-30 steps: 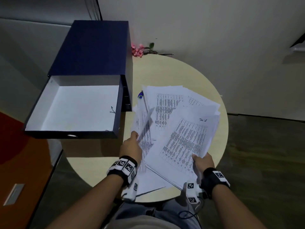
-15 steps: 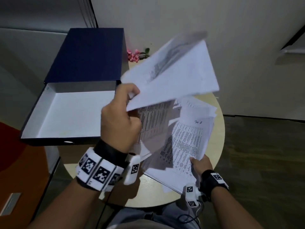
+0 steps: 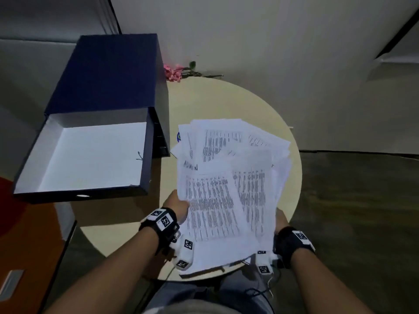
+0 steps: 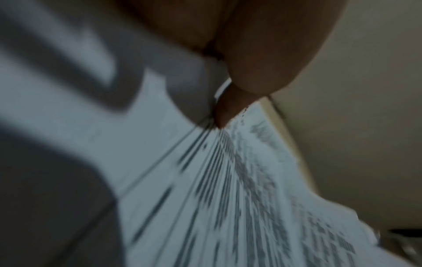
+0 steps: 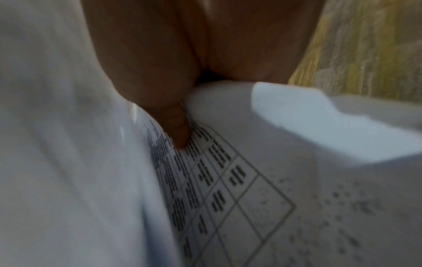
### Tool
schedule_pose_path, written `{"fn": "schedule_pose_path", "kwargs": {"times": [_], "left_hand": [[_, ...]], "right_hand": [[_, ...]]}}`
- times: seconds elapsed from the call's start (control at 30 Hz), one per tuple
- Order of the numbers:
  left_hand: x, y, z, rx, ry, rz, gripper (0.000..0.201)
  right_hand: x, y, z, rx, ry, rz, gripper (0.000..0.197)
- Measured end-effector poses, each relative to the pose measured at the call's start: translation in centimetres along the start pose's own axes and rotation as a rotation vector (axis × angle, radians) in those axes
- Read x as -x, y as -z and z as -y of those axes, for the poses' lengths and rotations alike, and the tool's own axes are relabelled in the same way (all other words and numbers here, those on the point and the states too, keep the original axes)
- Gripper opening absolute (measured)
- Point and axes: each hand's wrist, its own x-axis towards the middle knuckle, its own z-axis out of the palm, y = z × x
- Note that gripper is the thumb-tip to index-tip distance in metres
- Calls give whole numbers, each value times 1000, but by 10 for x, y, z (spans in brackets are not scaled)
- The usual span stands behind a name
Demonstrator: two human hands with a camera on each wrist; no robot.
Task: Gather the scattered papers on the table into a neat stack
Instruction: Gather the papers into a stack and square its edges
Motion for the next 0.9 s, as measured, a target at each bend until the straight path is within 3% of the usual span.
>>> {"fn": "schedule_pose_path", "kwargs": {"times": [0.07,0.13,0.2,0.27,0.3,0.33,0.4,0.47,0.53,0.63,0.8,0.9], "left_hand": [[-3,3,10,-146,26,38,7],[-5,7,15,-346,39,2,10],[-4,11,15,-520,33,-94,35],[3,11,9,-551,-14,-194,40],[4,11,8,-551,-75,-247,37],[4,11,7,-554,-160,-303,33],[1,10,3,-585,-351,-331,30],[-4,9,0,-625,-492,-262,27],[-10,7,-5,-679,-541,-172,25],[-16,0,-13,-694,-469,-82,33],[-16,-7,-9,-545,-321,-154,27],[-15,-8,-2,-353,-228,-137,23]], "right_hand": [[7,-3,8,-51,-42,-66,21],[9,-2,12,-149,-27,-113,25],[12,-2,10,-255,24,-18,54],[8,-1,4,-183,76,72,107],[0,1,-3,-125,89,61,120],[-2,2,-5,-80,59,59,114],[-4,2,-8,23,61,15,67],[-1,1,-9,150,88,17,48],[0,1,-9,249,109,48,48],[2,-2,-5,293,101,91,48],[3,-2,-11,218,97,26,48],[5,-3,-9,117,72,22,68]]}}
